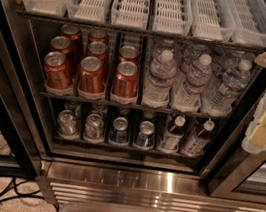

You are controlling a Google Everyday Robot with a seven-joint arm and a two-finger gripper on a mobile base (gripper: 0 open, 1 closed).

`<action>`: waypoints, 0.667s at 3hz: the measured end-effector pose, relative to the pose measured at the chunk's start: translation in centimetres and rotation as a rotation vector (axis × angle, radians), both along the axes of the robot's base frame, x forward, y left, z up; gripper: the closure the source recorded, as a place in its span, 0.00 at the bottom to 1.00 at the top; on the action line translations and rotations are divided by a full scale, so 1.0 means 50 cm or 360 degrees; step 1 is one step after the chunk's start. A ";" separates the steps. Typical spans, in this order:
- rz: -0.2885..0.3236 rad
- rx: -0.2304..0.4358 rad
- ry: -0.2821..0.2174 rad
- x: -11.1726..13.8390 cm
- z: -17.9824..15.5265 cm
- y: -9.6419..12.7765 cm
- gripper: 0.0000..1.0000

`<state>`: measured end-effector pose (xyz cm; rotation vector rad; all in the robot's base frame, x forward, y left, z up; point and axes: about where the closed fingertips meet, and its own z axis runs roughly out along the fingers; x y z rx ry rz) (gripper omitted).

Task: Pick coke can from middle shelf of fridge

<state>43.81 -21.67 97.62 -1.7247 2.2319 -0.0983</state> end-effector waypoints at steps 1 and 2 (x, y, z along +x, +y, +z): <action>0.0000 0.0000 0.0000 0.000 0.000 0.000 0.00; 0.0028 0.0038 -0.0006 -0.015 -0.016 0.021 0.00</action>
Offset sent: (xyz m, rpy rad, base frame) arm -0.0190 0.0257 -0.0253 0.0612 0.0120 0.0457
